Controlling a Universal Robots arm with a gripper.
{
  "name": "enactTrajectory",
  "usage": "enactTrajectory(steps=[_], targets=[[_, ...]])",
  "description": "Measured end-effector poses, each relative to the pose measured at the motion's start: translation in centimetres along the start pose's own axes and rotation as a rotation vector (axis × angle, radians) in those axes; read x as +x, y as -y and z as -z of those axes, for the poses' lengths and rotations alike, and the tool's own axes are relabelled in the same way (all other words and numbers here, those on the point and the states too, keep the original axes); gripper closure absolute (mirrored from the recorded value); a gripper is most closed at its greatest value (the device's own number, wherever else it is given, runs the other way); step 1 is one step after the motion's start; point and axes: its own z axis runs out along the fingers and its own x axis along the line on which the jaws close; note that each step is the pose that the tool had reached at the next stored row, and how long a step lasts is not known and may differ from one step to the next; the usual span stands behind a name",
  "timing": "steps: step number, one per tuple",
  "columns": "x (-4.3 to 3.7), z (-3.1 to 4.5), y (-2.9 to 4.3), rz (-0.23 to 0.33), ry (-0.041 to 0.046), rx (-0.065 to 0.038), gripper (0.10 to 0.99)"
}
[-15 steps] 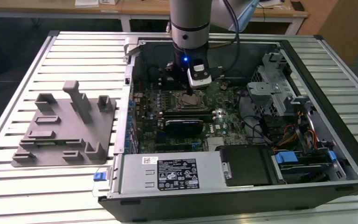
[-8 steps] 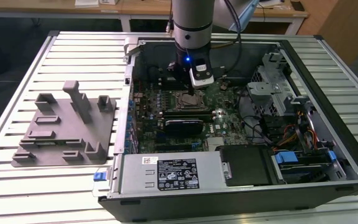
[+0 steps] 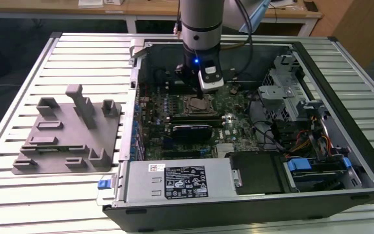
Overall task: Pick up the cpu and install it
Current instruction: 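Install the second cpu locking lever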
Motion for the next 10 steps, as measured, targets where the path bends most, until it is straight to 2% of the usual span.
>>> enactTrajectory(steps=[10], targets=[[-0.04, 0.15, 0.05, 0.000, 0.0003, 0.001, 0.980]])
